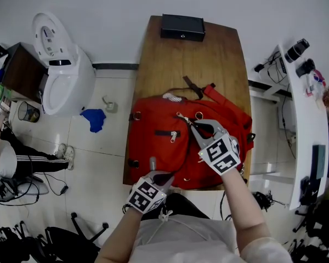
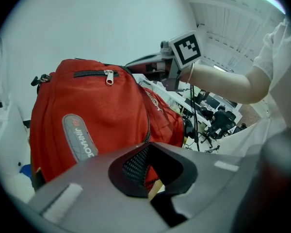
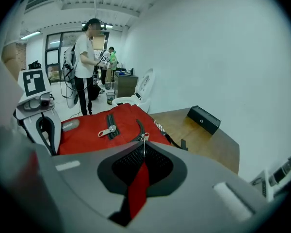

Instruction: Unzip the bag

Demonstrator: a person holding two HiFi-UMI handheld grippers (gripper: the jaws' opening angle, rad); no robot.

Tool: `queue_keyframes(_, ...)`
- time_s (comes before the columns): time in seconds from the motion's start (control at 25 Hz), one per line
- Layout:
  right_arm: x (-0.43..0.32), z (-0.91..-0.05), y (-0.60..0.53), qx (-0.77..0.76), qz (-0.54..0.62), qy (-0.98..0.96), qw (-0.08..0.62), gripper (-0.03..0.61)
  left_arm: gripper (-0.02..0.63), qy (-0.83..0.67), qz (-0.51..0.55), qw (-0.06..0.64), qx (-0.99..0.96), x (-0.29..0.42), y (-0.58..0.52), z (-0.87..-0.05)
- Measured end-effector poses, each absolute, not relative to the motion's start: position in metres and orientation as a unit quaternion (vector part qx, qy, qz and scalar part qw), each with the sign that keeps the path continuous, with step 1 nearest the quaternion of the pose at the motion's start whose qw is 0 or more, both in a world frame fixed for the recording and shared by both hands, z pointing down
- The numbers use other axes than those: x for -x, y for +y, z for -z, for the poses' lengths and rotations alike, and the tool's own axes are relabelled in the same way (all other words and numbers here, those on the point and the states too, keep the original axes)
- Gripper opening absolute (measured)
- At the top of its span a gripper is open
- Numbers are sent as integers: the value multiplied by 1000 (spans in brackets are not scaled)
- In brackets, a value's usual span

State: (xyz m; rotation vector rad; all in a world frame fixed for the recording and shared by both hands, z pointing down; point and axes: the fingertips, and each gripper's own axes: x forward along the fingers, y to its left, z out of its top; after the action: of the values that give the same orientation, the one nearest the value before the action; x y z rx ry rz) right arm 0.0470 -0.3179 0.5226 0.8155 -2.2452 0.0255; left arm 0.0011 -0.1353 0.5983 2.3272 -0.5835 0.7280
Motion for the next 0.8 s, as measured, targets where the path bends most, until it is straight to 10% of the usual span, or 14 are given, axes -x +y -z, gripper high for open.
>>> queue_keyframes(0.8,-71,-509,-339,-372,-61,-876,301,83,6,-251,-221,288,-897,5,-143,-580)
